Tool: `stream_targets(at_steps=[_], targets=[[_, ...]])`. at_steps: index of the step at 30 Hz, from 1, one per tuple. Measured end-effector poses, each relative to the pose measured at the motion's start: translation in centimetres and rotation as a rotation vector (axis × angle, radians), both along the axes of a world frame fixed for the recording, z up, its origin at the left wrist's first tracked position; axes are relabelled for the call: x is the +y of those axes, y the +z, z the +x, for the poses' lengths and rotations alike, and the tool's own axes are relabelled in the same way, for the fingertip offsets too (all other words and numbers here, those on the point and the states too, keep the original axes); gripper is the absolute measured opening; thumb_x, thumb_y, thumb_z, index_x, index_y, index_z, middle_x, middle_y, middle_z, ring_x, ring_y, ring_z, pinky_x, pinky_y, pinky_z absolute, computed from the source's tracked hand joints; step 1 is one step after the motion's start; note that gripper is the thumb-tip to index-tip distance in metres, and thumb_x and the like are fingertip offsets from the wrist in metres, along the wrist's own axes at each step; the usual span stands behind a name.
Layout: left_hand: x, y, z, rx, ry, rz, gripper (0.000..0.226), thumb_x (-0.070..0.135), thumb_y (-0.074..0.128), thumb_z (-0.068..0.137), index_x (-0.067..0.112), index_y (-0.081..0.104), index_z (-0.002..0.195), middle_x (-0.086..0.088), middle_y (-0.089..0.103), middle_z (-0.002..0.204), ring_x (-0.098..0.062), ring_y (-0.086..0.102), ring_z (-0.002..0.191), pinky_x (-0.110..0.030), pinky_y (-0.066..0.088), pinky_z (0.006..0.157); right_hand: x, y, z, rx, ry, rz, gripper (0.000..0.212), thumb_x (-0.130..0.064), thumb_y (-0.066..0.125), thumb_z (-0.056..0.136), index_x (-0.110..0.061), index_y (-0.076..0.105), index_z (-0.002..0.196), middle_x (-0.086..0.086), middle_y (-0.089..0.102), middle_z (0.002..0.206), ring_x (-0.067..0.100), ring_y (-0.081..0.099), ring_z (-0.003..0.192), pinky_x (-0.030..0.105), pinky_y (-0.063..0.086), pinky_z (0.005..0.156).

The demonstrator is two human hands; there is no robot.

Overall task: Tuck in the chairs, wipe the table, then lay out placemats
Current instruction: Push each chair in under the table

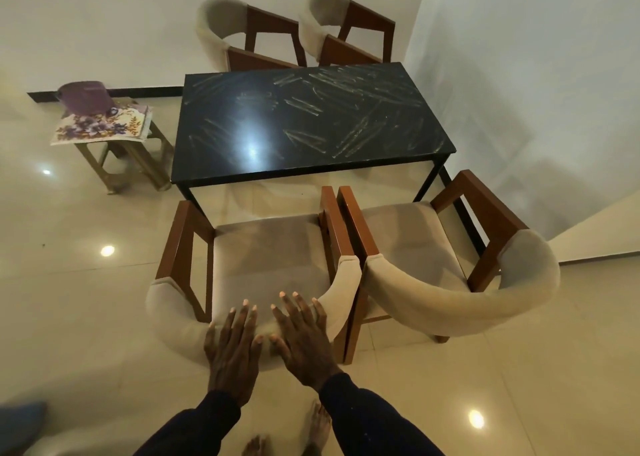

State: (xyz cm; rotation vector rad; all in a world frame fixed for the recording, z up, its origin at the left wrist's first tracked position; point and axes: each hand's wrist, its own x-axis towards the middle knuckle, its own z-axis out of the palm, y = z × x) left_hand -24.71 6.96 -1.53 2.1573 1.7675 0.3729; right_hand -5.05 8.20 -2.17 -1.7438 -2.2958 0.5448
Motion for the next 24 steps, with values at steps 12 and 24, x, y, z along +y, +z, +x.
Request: stream_targets(at_steps=[12, 24], targets=[[0.3, -0.8, -0.1, 0.042, -0.020, 0.045, 0.066, 0.055, 0.015, 0.112, 0.018, 0.041, 0.159, -0.010, 0.039, 0.168, -0.034, 0.037, 0.153, -0.071, 0.035, 0.116, -0.5, -0.5, -0.4, -0.012, -0.020, 0.020, 0.062, -0.060, 0.024, 0.113, -0.035, 0.021, 0.169, -0.002, 0.009, 0.180, 0.024, -0.003, 0.166, 0.059, 0.000, 0.128], [0.3, -1.4, -0.8, 0.001, -0.068, 0.006, 0.062, 0.050, 0.022, 0.112, 0.020, 0.035, 0.164, -0.004, 0.023, 0.175, -0.029, 0.022, 0.162, -0.065, 0.022, 0.125, -0.3, 0.1, -0.1, -0.070, 0.004, 0.003, 0.060, -0.054, 0.027, 0.113, -0.036, 0.016, 0.170, -0.002, 0.002, 0.180, 0.021, -0.012, 0.165, 0.060, -0.002, 0.132]])
